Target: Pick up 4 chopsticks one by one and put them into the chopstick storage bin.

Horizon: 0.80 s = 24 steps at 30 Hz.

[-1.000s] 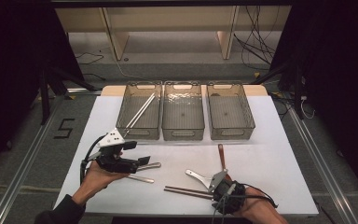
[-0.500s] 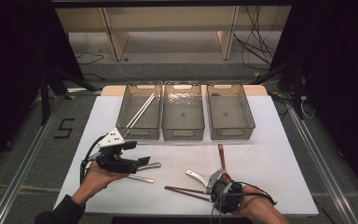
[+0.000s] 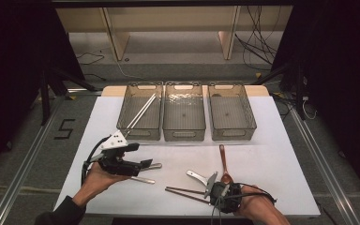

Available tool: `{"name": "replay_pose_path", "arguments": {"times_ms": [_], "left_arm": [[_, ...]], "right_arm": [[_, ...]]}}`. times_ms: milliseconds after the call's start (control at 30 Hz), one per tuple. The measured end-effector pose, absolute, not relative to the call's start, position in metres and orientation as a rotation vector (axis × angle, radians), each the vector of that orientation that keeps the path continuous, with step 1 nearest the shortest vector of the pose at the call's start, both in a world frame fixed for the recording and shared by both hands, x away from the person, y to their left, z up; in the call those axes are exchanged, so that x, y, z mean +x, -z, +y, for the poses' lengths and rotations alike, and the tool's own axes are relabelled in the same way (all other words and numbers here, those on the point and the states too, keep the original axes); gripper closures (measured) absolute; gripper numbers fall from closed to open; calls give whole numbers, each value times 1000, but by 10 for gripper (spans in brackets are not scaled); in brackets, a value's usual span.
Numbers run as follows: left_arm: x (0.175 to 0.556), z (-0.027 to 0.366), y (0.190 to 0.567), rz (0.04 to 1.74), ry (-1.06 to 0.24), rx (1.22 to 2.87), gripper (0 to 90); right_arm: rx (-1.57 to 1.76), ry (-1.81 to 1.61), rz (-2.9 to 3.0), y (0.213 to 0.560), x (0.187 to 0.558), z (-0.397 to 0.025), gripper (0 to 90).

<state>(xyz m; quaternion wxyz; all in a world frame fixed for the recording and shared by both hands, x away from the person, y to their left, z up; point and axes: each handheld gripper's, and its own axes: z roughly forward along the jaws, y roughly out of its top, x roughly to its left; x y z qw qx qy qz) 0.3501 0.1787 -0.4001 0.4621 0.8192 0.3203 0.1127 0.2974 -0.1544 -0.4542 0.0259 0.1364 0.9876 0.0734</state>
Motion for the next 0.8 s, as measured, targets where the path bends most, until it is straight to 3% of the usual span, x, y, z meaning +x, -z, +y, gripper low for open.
{"name": "replay_pose_path", "arguments": {"times_ms": [400,800], "left_arm": [[341,129,409,548,-199,2285,226],[333,80,421,279,-149,2536,331]], "right_arm": [[364,-360,2991,434,294,-153,854],[310,-367,2959,428,294,-143,854]]}}
